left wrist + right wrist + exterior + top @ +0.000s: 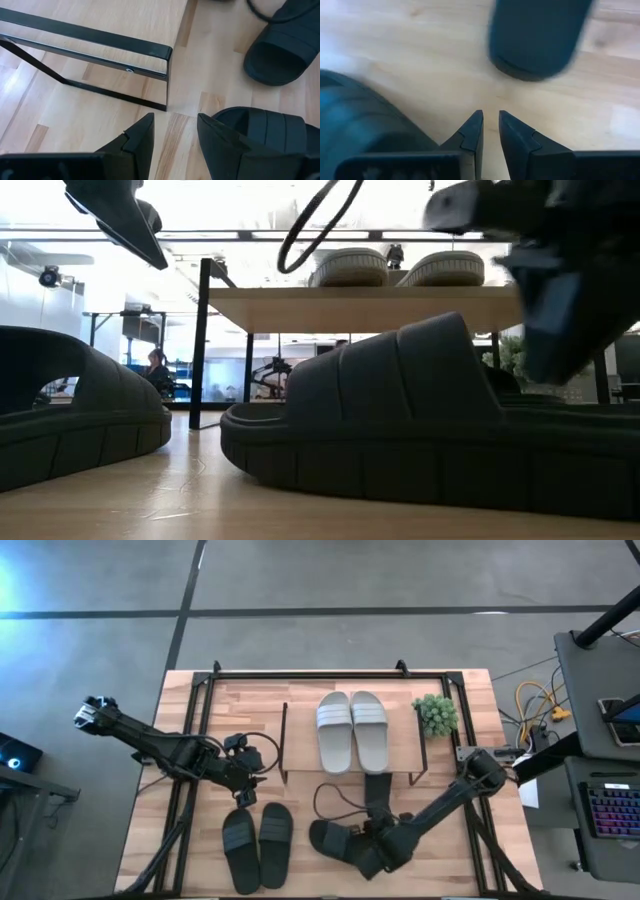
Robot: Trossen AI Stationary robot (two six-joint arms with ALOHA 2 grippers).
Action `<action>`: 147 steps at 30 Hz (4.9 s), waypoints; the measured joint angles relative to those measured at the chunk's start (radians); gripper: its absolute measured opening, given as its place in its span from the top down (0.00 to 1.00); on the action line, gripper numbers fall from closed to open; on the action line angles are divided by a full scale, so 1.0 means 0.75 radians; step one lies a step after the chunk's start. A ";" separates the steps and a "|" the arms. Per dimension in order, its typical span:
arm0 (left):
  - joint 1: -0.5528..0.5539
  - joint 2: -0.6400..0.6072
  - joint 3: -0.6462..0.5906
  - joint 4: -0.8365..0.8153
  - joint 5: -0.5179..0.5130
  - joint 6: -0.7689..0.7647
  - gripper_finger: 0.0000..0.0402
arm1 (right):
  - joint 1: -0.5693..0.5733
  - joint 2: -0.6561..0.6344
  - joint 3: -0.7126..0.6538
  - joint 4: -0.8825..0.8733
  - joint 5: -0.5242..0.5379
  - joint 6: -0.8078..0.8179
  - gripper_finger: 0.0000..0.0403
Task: Pick and place slides into the shelf
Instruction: Put the right black slide under the shelf
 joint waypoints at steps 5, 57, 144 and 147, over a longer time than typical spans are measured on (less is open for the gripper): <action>0.000 0.000 0.000 0.000 -0.017 0.001 0.66 | -0.078 0.000 -0.018 0.226 0.053 -0.160 0.87; -0.006 0.000 -0.007 0.001 -0.017 -0.036 0.66 | -0.209 0.013 -0.245 -0.001 0.385 0.125 0.87; -0.085 0.000 -0.034 -0.004 -0.027 -0.104 0.66 | 0.003 -0.101 -0.314 -0.364 -0.048 0.256 0.87; -0.085 0.000 -0.036 -0.005 -0.028 -0.103 0.66 | -0.002 -0.099 -0.374 -0.262 -0.071 0.255 0.87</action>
